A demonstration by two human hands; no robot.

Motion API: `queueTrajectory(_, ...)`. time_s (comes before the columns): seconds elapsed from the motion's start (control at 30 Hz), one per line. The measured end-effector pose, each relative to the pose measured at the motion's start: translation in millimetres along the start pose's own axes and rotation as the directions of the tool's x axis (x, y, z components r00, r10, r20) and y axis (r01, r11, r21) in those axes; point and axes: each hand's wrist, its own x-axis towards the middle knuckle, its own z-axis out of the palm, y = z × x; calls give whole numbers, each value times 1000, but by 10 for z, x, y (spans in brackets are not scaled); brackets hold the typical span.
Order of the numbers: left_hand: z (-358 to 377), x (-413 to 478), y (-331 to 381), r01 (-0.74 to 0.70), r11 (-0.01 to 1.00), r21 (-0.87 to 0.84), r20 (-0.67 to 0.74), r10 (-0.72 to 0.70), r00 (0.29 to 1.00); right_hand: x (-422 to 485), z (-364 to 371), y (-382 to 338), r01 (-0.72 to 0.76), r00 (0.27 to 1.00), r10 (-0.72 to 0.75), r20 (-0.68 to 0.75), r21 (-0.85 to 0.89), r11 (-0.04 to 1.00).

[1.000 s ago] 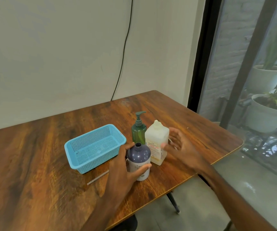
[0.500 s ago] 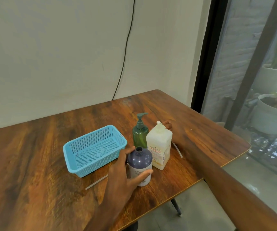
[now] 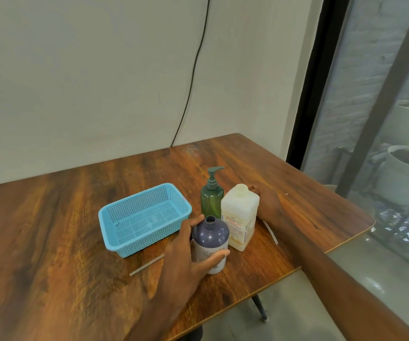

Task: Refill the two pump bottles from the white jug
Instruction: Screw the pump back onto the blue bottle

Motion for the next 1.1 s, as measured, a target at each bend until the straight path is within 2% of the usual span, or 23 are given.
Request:
queueTrajectory(0.23, -45, -9, 85, 51, 996, 69, 43, -54, 998, -266, -57, 12, 80, 996, -79, -32, 19, 997)
queueTrajectory(0.4, -126, -108, 141, 175, 980, 99, 143, -188, 972, -683, -87, 75, 7, 971, 29, -236, 152, 988)
queueTrajectory(0.5, -302, -195, 47, 133, 962, 240, 163, -174, 971, -1096, -116, 11, 5, 937, 60, -344, 187, 982)
queueTrajectory(0.6, -487, -249, -97, 94, 886, 454, 100, -155, 983, -1457, -57, -73, 38, 918, 69, -390, 260, 965)
queueTrajectory(0.7, -580, -232, -214, 122, 817, 563, 23, -163, 986, -1684, 47, -191, 60, 924, 71, -375, 325, 944)
queueTrajectory(0.83, -570, -140, -323, 107, 719, 687, 37, -181, 983, -1807, 154, -345, 74, 945, 50, -324, 358, 931)
queueTrajectory(0.97, -617, -130, -354, 145, 734, 663, -12, -183, 983, -1906, 129, -410, 110, 960, -2, -279, 374, 921)
queueTrajectory(1.1, -693, -250, -199, 176, 890, 421, -157, -119, 980, -1987, 51, -485, 157, 958, -43, -283, 394, 905)
